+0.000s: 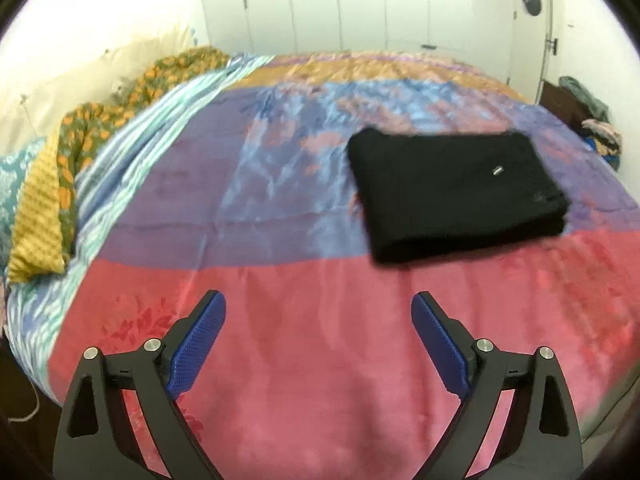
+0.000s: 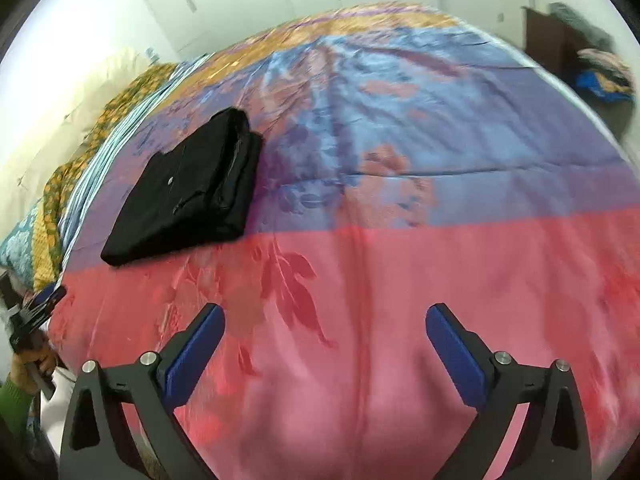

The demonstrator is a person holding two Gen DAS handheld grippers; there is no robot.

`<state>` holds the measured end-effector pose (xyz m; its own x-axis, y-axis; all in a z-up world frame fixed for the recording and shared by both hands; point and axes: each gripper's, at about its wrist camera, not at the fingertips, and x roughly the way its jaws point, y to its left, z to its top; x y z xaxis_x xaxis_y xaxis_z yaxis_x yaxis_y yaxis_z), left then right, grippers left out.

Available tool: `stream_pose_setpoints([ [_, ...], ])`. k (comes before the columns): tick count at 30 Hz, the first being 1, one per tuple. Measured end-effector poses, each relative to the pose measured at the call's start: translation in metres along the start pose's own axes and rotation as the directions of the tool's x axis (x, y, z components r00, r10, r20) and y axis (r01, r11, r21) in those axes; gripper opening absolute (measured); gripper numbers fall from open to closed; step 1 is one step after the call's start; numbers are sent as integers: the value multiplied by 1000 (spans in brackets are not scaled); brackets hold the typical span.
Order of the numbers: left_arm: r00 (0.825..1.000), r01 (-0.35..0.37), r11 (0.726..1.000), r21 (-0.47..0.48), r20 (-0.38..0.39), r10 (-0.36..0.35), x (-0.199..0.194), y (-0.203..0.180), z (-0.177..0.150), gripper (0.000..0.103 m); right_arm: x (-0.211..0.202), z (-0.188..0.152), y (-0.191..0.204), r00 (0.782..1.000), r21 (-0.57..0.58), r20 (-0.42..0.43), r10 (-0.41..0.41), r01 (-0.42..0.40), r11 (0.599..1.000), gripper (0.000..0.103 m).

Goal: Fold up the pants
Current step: 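Release the folded trousers with both grippers and pull back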

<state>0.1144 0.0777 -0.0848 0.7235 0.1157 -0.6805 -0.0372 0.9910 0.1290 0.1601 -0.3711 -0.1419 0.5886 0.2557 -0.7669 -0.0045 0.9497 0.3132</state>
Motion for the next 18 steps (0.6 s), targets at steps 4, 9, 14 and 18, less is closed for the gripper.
stream_pose_setpoints([
  [4, 992, -47, 998, 41, 118, 42, -52, -13, 36, 99, -53, 12, 40, 966, -56, 196, -166, 180, 982, 103],
  [9, 968, -133, 991, 1, 213, 130, -111, -15, 60, 102, -139, 14, 109, 735, 3, 587, -339, 416, 909, 103],
  [14, 993, -42, 998, -57, 105, 48, -116, -28, 41, 102, -117, 13, 134, 908, -50, 346, -234, 267, 962, 103],
  [18, 1000, -11, 996, -85, 16, 13, -110, -45, 13, 102, -104, -19, 164, 933, -85, 258, -253, 282, 956, 103],
])
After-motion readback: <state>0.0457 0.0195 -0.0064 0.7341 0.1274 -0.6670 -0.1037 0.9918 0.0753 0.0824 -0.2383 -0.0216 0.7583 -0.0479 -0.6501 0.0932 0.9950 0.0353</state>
